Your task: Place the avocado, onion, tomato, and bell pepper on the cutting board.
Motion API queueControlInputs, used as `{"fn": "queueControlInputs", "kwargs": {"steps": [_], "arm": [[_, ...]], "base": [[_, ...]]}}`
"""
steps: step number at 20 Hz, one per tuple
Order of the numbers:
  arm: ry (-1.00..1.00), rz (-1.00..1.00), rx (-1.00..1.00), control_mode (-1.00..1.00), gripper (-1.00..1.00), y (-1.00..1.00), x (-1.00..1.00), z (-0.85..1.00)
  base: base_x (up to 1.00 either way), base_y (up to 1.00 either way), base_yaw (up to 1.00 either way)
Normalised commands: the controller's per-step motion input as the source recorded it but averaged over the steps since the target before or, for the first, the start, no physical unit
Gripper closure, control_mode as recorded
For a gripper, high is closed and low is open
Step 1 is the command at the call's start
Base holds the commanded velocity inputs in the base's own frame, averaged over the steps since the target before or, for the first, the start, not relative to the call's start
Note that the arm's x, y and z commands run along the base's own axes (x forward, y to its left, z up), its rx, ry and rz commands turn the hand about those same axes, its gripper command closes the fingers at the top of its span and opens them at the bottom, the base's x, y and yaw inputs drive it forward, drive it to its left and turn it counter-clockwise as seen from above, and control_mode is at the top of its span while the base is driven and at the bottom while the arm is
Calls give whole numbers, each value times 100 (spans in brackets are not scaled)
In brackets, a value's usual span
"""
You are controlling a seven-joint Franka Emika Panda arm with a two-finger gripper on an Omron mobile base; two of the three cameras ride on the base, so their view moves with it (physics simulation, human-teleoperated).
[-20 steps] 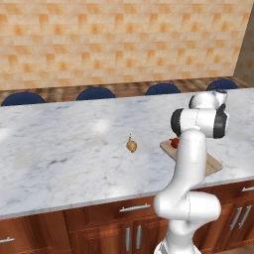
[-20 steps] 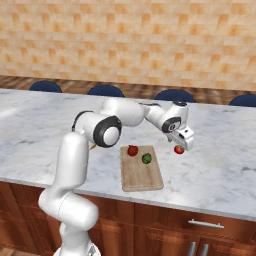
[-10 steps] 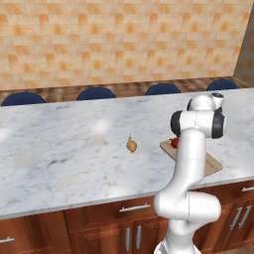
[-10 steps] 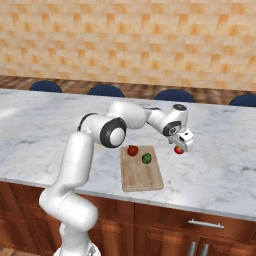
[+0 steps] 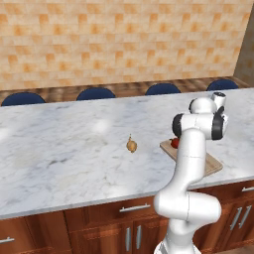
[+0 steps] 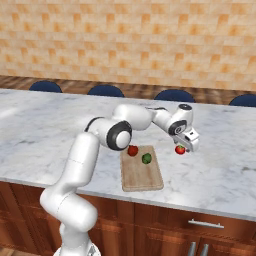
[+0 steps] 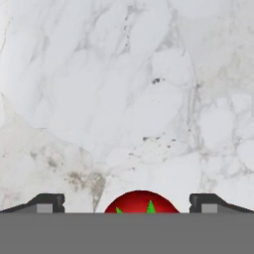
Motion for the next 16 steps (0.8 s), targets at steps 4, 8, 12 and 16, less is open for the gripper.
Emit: {"fn": "queueControlInputs", "kwargs": {"steps": [4, 8, 12, 16], "arm": [[6, 0, -1, -100, -100, 0, -1, -19], [7, 0, -2, -100, -100, 7, -6, -23], [7, -2, -1, -100, -100, 9, -12, -13], [6, -3, 0, -100, -100, 10, -13, -4]], "base": [[0, 0, 0], [0, 0, 0], [0, 0, 0], [0, 0, 0]]}}
